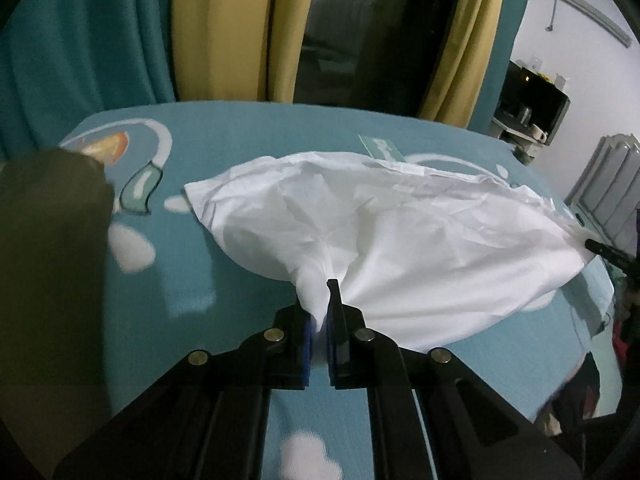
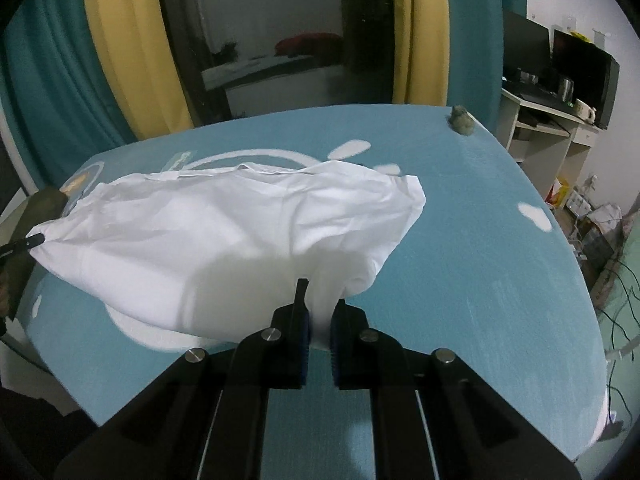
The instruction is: Fold large clothes
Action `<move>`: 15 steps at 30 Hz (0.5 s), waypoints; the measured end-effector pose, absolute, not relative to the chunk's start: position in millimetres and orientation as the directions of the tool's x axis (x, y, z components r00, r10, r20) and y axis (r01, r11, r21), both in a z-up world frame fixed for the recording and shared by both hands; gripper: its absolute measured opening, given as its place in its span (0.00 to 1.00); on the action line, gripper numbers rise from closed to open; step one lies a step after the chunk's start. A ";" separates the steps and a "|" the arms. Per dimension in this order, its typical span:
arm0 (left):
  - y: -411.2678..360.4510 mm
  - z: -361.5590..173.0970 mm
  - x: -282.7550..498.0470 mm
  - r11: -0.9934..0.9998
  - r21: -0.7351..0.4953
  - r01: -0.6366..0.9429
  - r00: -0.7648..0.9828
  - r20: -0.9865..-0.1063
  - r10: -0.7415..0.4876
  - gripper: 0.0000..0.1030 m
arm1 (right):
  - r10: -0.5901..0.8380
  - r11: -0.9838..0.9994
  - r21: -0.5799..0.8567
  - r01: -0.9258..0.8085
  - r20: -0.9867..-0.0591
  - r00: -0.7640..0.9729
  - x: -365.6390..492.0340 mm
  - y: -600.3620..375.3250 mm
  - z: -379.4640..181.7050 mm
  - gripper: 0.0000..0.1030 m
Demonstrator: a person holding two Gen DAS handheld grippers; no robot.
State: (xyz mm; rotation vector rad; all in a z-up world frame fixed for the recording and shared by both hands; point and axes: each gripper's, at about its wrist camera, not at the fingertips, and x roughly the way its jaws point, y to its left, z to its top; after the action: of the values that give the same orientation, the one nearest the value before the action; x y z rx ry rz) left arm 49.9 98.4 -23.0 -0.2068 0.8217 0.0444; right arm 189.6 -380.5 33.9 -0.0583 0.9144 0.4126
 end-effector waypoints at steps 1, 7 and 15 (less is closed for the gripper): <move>96.4 -24.5 42.3 0.978 -0.170 -0.119 0.678 -0.733 -0.045 0.06 | 0.320 0.921 0.125 -0.368 -0.781 0.537 184.8 -382.3 33.2 0.08; 89.5 -39.0 15.7 0.977 -0.168 -0.128 0.654 -0.755 -0.045 0.06 | 0.314 0.930 0.143 -0.338 -0.787 0.531 156.9 -393.1 26.2 0.08; 85.1 -57.0 -3.6 0.976 -0.170 -0.138 0.613 -0.789 -0.051 0.07 | 0.293 0.940 0.146 -0.307 -0.807 0.514 138.0 -402.6 10.7 0.08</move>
State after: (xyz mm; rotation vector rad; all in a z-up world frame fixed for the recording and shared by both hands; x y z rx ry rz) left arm -3.6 85.1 -57.0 -0.2225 0.9121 0.0507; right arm 138.0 -402.6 10.7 -0.0163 0.9664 0.3604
